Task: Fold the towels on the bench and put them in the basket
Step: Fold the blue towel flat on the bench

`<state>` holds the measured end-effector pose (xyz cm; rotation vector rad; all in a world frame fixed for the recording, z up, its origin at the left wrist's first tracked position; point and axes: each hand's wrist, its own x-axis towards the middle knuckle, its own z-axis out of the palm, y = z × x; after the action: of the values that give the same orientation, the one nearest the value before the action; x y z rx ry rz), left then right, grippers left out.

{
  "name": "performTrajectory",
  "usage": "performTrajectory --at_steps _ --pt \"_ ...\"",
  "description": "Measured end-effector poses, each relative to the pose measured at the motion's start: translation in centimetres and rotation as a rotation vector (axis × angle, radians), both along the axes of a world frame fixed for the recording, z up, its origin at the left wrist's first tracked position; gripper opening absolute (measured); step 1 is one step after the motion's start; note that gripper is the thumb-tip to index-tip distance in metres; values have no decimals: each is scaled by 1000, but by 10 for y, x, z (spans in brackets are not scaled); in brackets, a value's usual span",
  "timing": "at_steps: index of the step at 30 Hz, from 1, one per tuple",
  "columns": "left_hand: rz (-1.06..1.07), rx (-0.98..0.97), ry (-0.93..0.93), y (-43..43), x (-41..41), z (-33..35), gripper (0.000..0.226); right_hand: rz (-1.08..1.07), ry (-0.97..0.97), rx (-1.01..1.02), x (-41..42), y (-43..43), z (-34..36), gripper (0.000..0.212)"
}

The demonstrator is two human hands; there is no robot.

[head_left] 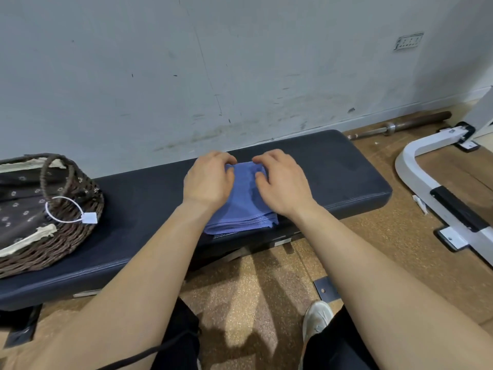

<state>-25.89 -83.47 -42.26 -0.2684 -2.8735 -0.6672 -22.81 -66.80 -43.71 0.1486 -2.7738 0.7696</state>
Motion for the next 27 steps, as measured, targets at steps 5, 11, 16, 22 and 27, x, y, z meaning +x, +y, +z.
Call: performTrajectory --at_steps 5,11,16,22,27 --pt "-157 -112 -69 -26 -10 -24 39 167 -161 291 -8 -31 -12 59" --pt "-240 -307 -118 -34 -9 -38 47 88 -403 426 -10 -24 -32 70" --pt "-264 -366 -199 -44 -5 -53 57 90 -423 324 -7 -22 -41 73" --pt "-219 -394 -247 -46 -6 -59 62 98 -412 268 -6 -21 -44 73" --pt "-137 -286 -132 -48 0 -46 57 152 -372 297 -7 -17 -37 75"
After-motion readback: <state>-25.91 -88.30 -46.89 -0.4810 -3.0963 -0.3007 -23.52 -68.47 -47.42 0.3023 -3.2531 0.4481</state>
